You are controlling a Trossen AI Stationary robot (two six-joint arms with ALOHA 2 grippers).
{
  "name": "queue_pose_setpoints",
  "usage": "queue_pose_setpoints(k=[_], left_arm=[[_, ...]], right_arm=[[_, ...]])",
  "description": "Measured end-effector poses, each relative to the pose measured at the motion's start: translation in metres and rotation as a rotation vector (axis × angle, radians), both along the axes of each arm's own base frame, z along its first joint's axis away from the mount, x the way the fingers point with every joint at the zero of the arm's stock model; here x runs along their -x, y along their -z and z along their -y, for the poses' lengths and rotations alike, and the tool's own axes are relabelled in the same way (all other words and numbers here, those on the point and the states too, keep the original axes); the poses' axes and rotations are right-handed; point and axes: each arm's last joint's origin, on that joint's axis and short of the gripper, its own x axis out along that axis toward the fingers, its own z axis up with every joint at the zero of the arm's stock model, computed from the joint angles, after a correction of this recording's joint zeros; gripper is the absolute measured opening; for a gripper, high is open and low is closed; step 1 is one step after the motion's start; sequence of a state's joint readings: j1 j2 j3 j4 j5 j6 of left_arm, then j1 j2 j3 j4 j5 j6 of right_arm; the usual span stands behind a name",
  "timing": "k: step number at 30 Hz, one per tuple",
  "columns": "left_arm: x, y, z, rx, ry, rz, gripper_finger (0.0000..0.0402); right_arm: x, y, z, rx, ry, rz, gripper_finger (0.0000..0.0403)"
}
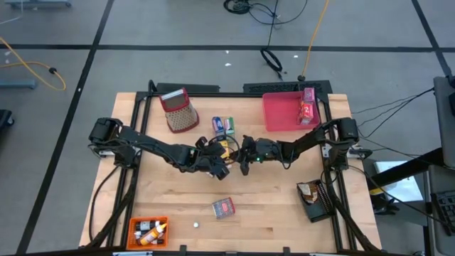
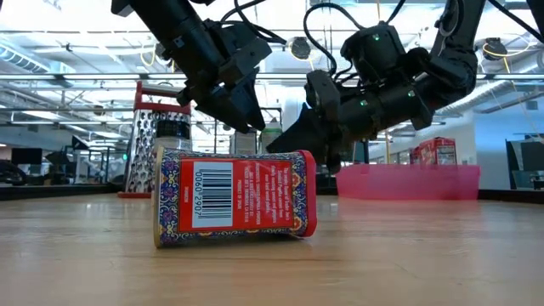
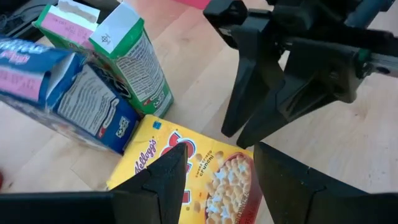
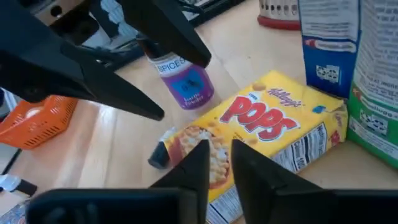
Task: Pick & Place Kitchen Items
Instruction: Put the yellow cereal box into the pink bin
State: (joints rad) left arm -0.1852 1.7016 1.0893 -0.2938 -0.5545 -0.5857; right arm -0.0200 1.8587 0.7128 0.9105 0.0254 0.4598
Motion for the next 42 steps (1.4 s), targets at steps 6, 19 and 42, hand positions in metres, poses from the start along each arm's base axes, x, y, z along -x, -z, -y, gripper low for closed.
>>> queue_pose_setpoints(k=[6, 19, 42], left_arm=[[0.000, 0.000, 0.001, 0.006, 0.003, 0.000, 0.0186], [0.000, 0.000, 0.001, 0.012, -0.002, 0.004, 0.0186], [0.000, 0.000, 0.003, 0.015, 0.002, 0.008, 0.0186]], right_arm=[[0.002, 0.000, 0.001, -0.054, 0.028, -0.043, 0.0113], [0.000, 0.001, 0.005, -0.109, 0.110, -0.066, 0.0155], [-0.007, -0.001, 0.009, -0.108, 0.176, -0.126, 0.0155]])
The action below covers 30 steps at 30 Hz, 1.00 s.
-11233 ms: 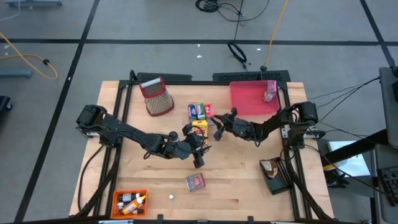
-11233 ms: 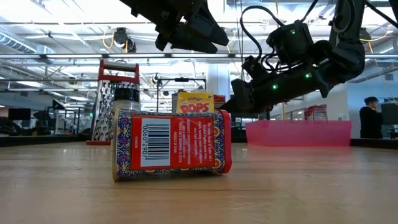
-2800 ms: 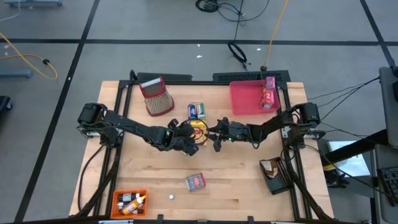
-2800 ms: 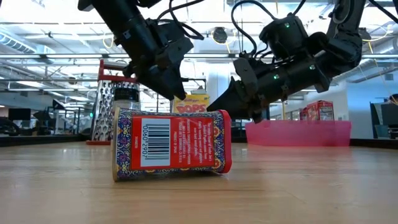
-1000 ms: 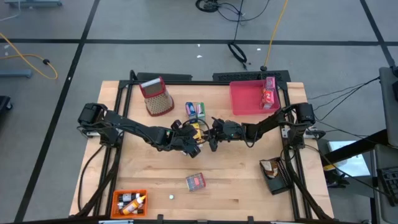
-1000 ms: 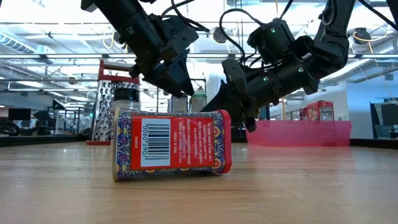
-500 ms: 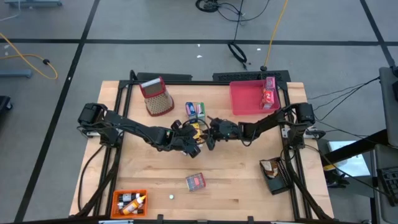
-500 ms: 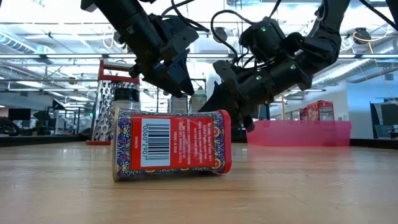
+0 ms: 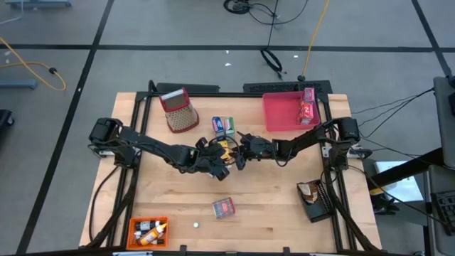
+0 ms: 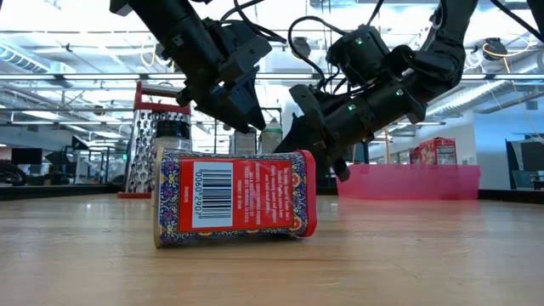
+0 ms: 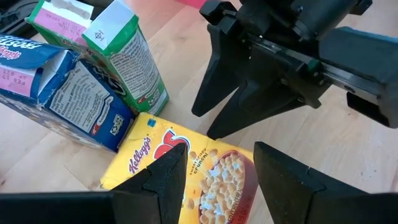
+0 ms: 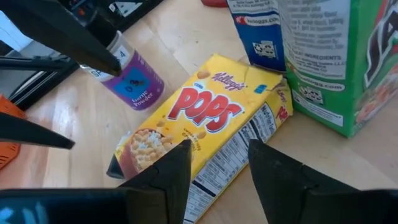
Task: Pick & Place Kitchen Items
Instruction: Put the yellow cereal box into the pink bin
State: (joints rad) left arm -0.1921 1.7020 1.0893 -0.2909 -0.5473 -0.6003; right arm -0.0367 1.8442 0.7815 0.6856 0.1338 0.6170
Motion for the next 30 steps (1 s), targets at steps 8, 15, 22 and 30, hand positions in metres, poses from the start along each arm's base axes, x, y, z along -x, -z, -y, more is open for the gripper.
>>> queue_pose_setpoints(k=[8, 15, 22, 30], left_arm=[[0.000, 0.000, 0.000, 0.001, 0.000, 0.005, 0.0186], [0.000, 0.000, 0.002, 0.002, 0.009, -0.004, 0.0186], [0.000, 0.000, 0.002, -0.004, 0.016, -0.008, 0.0186], [0.000, 0.000, 0.002, -0.004, 0.016, -0.004, 0.0186]], right_arm=[[-0.014, 0.013, 0.002, -0.004, -0.001, -0.024, 0.0155], [-0.018, 0.009, 0.008, -0.019, 0.000, 0.041, 0.0155], [-0.016, 0.012, 0.010, -0.059, 0.024, 0.009, 0.0155], [-0.028, 0.005, 0.010, -0.059, 0.022, -0.031, 0.0155]])
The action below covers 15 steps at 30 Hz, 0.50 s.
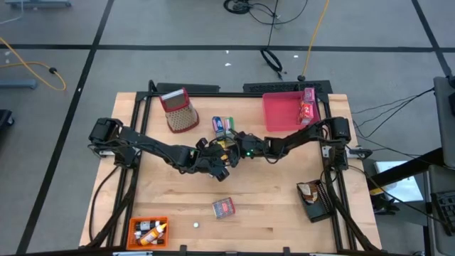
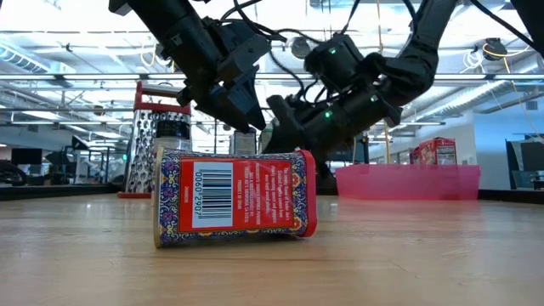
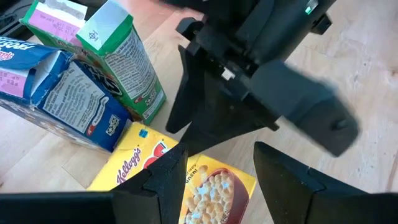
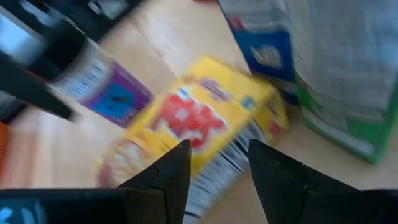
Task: Pick & Place Kitchen Items
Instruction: Put the yellow cereal box into the pink bin
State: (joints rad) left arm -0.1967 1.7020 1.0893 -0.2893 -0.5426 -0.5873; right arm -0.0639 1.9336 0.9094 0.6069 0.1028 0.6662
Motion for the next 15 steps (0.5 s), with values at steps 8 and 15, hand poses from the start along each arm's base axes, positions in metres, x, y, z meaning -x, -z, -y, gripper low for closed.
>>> queue_pose_setpoints(k=[8, 15], left_arm=[[0.000, 0.000, 0.000, -0.004, 0.005, -0.002, 0.0186], [0.001, 0.001, 0.000, -0.010, 0.006, -0.020, 0.0186]], right_arm=[[-0.002, -0.001, 0.000, -0.005, 0.007, -0.016, 0.0155], [-0.017, 0.020, -0.002, -0.087, -0.013, 0.007, 0.0155]])
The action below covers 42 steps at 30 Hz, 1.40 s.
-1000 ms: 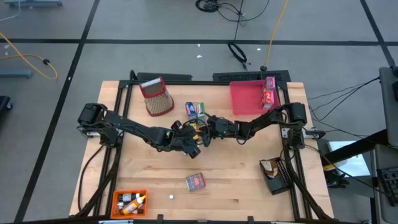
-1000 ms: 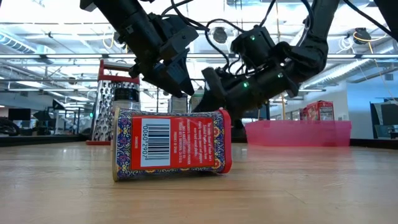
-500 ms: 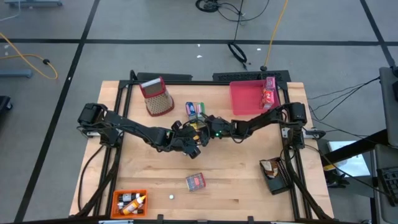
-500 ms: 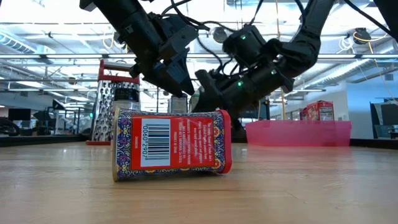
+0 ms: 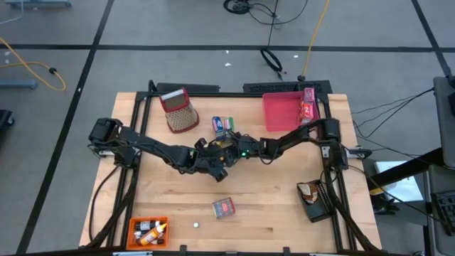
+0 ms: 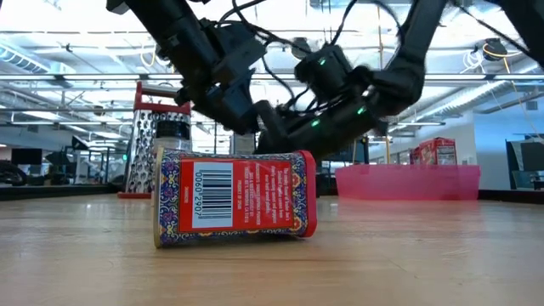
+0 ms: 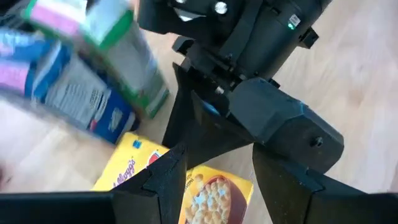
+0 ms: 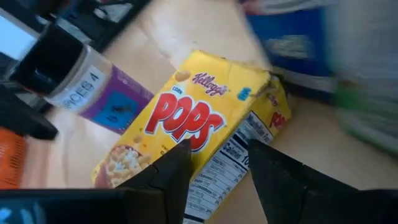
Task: Pick & Place Kitchen Items
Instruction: Put the yellow cereal box into the pink bin
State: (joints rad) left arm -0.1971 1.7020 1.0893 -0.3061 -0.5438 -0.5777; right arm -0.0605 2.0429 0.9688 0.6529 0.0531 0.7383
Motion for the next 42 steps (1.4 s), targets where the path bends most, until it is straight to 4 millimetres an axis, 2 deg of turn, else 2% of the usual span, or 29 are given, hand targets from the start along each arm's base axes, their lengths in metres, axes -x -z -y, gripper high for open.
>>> queue_pose_setpoints(k=[3, 5, 7, 10, 11, 18, 29, 35, 42], left_arm=[[0.003, 0.002, 0.001, 0.000, 0.008, -0.029, 0.0186], [0.005, 0.004, 0.002, 0.007, -0.001, -0.051, 0.0186], [0.006, 0.004, 0.002, 0.017, -0.016, -0.053, 0.0186], [0.007, 0.005, 0.003, 0.023, -0.030, -0.058, 0.0186], [0.007, 0.005, 0.003, 0.021, -0.029, -0.059, 0.0186], [0.006, 0.004, 0.004, 0.014, -0.030, -0.048, 0.0186], [0.004, -0.001, 0.022, -0.035, 0.046, 0.014, 0.0186], [0.005, -0.017, 0.033, -0.075, 0.108, 0.094, 0.0186], [0.009, -0.046, 0.038, -0.098, 0.122, 0.232, 0.0186]], right_arm=[[-0.010, 0.007, -0.002, 0.014, -0.021, -0.002, 0.0151], [-0.015, 0.011, -0.002, 0.012, -0.021, -0.005, 0.0133], [-0.015, 0.013, -0.002, 0.006, -0.018, -0.009, 0.0098], [-0.015, 0.014, -0.002, 0.016, -0.019, -0.014, 0.0024], [-0.015, 0.012, -0.002, 0.023, -0.023, -0.011, 0.0014], [-0.013, 0.001, -0.005, 0.064, -0.047, -0.016, 0.0003], [-0.008, -0.019, -0.018, 0.151, -0.110, -0.026, 0.0001], [0.000, -0.046, -0.027, 0.232, -0.159, -0.049, 0.0000], [0.022, -0.091, -0.035, 0.345, -0.195, -0.100, 0.0000]])
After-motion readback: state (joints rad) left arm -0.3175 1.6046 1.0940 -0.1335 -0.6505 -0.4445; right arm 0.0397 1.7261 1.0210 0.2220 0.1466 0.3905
